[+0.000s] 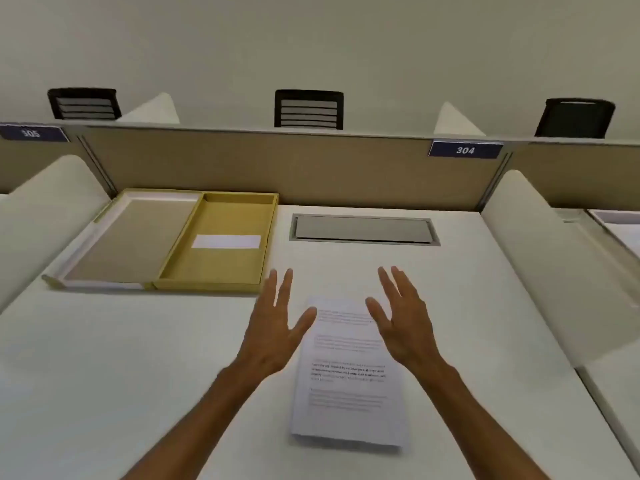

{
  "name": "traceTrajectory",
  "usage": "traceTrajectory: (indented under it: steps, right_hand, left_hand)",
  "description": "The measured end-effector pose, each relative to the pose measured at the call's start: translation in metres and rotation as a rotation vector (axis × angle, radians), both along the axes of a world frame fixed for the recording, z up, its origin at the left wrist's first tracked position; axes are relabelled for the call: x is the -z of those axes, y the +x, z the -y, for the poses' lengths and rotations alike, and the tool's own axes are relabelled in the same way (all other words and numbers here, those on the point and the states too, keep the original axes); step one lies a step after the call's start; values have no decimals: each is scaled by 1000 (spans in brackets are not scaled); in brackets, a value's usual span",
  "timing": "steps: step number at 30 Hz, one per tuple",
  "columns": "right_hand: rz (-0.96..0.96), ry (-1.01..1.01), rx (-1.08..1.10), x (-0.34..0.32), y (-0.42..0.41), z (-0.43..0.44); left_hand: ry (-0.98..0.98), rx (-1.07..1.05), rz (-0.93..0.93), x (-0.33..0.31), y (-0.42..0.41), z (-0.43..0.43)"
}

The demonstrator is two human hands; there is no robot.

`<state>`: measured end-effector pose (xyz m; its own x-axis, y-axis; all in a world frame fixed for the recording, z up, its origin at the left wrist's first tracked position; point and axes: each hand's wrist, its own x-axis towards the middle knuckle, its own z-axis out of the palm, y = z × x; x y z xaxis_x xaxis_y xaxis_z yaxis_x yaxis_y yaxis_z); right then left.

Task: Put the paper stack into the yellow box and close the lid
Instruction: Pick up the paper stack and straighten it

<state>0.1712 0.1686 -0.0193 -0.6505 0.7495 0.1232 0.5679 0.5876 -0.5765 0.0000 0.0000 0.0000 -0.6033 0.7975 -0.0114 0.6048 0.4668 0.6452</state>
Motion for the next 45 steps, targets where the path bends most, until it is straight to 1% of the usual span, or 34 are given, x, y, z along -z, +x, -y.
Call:
traceTrajectory:
  steps: [1, 4, 6, 8, 10, 12, 15, 17, 19, 21, 23, 25, 26, 29, 32, 37, 40, 45]
  right_hand:
    - [45, -97, 13, 12, 7, 4]
    - [204, -274, 65, 51, 32, 18]
    - [277, -347, 134, 69, 42, 26]
    - [311, -443, 210, 81, 43, 29]
    - [288, -583, 310, 88, 42, 29]
    - [234, -726, 438, 92, 38, 21]
    - [79, -963, 623, 103, 35, 0]
    - [10, -1062, 646, 114, 34, -13]
    - [-19, -1135, 658, 111, 30, -18]
    - [-6, -1166, 657, 112, 28, -21]
    - [23, -1138, 639, 116, 25, -22]
    - [54, -1084, 637, 117, 23, -20]
    - [62, -1055, 632, 118, 22, -19]
    - [84, -1020, 622, 114, 20, -17]
    - [98, -1011, 614, 113, 21, -21]
    - [44, -1139, 599, 113, 23, -27]
    - [15, -1159, 565, 107, 26, -30]
    - [-6, -1232, 448, 101, 35, -42]
  left_hand:
    - [-56, -24, 112, 14, 7, 4]
    - [-291, -112, 385, 54, 27, 18]
    - [-387, -194, 478, 74, 36, 20]
    - [-431, -256, 519, 85, 41, 17]
    - [-422, -325, 566, 90, 44, 11]
    - [-371, -423, 636, 89, 48, 3]
    - [-311, -560, 770, 100, 43, -10]
    - [-297, -611, 858, 132, 29, -13]
    - [-295, -636, 936, 122, 25, -20]
    - [-300, -632, 1000, 122, 20, -24]
    - [-312, -648, 1003, 133, 17, -26]
    - [-319, -667, 954, 141, 17, -28]
    - [-309, -661, 939, 138, 19, -29]
    - [-244, -649, 935, 101, 29, -35]
    - [-227, -632, 927, 103, 24, -32]
    - [-215, -581, 978, 113, 14, -27]
    - [-208, -555, 956, 118, 5, -24]
    - [-292, -388, 922, 123, -17, -29]
